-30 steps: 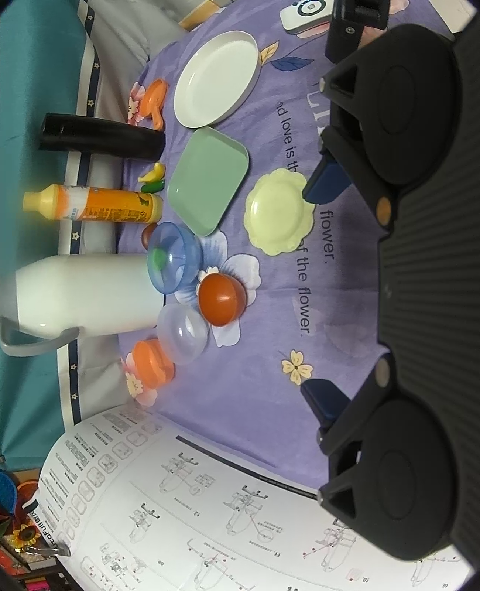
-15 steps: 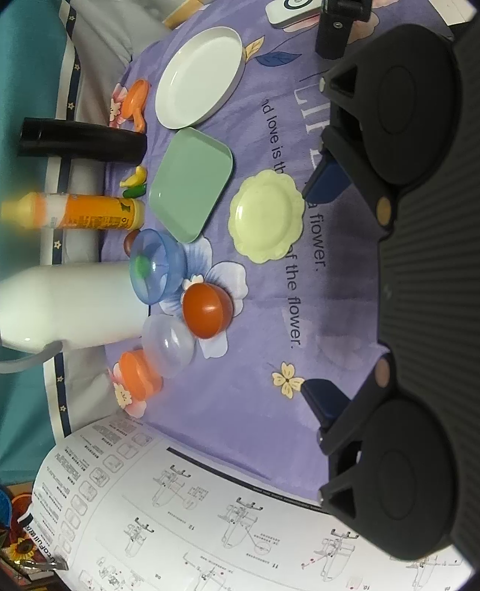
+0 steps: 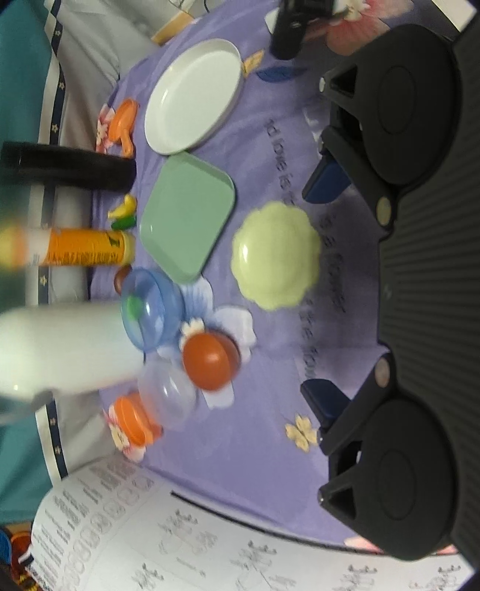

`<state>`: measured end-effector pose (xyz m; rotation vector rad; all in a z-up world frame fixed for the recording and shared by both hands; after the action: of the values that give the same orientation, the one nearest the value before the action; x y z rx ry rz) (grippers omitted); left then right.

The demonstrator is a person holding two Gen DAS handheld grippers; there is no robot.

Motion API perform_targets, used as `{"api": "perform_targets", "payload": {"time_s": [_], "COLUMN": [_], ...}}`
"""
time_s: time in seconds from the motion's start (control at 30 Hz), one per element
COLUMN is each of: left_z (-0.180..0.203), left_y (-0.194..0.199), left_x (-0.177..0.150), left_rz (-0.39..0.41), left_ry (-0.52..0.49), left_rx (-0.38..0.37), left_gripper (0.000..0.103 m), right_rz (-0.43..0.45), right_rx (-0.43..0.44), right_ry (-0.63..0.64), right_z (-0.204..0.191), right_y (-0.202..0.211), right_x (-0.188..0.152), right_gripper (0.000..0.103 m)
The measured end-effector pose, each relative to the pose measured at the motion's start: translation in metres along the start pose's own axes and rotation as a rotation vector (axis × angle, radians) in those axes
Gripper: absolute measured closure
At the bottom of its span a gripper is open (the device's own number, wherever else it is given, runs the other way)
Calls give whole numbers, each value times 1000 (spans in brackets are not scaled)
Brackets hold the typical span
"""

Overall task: Organize plates and bowls
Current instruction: 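Move the left gripper to the white round plate rim while the right gripper approaches it too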

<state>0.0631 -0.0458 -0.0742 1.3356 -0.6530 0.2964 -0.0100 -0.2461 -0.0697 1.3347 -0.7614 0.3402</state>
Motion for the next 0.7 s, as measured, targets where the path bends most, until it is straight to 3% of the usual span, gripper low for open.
{"api": "perform_targets", "payload": {"time_s": [0.37,0.63,0.7], "left_z": [46,75,81], "left_y": [-41,-72,-78], "left_x": [44,68,70], "left_rz": [16,10,1], "left_ry": [-131,-185,-183], "left_rx": [-35,-60,-75], "left_gripper": [0,0,0], "right_rz": [29,-27,-45], "right_rx": [-99,-120,-110], "right_ry": [-160,-147,-138], "right_z": [83,99,97], "right_y": [-76,-143,-157], "right_x": [60,71,71], "right_gripper": [2,42,66]}}
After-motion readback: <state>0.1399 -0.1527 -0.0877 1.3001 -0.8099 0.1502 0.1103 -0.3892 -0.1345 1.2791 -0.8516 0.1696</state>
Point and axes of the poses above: each gripper's, at about its wrist camera, not at the fingertips, and y roughly against the way its jaws point, z to its right, x to its top, the point moved 3 cm from there along -y, roughly the way its jaws point, and after that the axes turned 11 degrees about -x, right-handed, at the moved point
